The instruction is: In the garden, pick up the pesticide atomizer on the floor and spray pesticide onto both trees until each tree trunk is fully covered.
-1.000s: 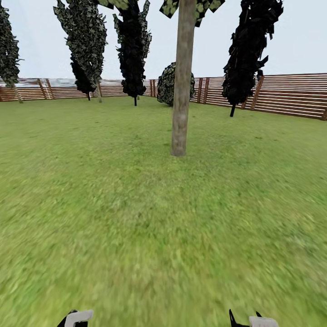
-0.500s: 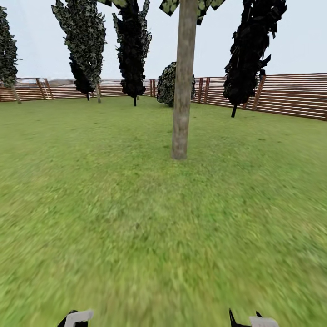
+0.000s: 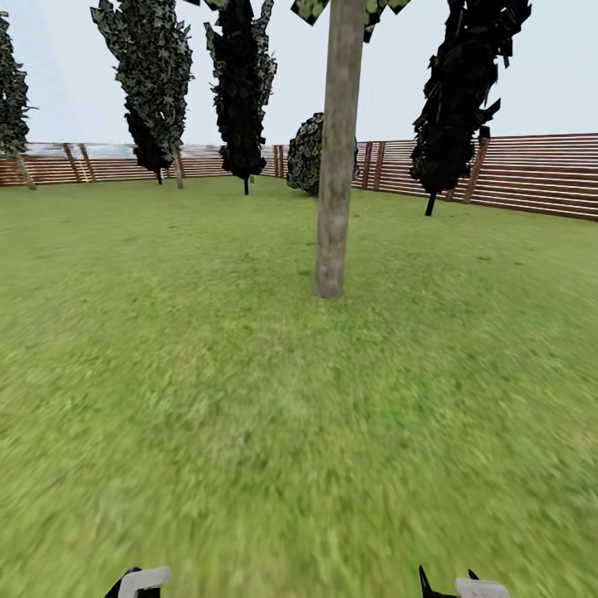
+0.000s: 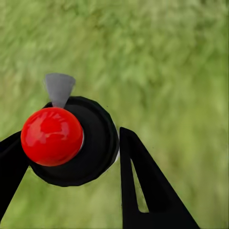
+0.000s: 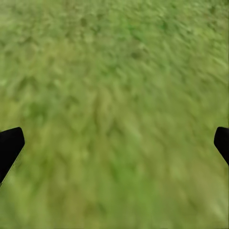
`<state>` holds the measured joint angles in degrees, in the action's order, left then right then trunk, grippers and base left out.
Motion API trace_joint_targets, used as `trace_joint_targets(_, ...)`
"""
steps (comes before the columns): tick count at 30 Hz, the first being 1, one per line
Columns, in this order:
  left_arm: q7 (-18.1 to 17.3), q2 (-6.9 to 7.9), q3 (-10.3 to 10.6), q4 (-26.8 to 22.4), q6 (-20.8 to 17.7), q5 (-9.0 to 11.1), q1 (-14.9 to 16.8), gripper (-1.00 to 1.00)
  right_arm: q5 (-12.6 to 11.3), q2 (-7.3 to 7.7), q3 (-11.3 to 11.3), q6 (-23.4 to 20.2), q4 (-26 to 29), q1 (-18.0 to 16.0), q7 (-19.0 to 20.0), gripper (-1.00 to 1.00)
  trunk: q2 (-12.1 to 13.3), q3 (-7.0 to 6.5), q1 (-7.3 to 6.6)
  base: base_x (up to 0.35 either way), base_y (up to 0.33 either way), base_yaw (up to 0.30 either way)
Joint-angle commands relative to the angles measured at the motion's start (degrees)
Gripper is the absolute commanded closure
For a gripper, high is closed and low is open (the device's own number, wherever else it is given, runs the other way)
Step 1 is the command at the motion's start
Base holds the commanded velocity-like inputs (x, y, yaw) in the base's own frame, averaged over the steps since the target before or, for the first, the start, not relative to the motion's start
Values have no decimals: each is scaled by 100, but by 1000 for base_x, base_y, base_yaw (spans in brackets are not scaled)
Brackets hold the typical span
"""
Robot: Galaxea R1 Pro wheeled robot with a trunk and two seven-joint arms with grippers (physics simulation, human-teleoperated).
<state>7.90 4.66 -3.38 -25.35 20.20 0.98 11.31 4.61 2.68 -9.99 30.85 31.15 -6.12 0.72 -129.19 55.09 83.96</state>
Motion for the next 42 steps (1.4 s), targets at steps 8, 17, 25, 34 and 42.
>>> trace_joint_targets(8,9,-1,2,3,19,11,3,100,48,-3,-29,18,-4,-4,10,-100,-2,5,2,338,0,0)
trace_joint_targets(17,9,0,-4,3,19,11,3,100,57,-1,-29,13,-4,-4,16,-100,-2,5,2,339,0,-46)
trace_joint_targets(25,9,0,-2,3,19,14,3,100,57,0,-29,14,-4,-4,16,-100,-2,5,2,338,0,-276)
trace_joint_targets(34,9,0,1,3,19,8,3,100,57,0,-29,14,-4,-4,16,-100,-2,5,2,339,0,-80)
trace_joint_targets(42,9,0,3,3,19,8,3,100,57,-1,-20,11,-4,-4,16,-100,-2,5,2,338,0,-1)
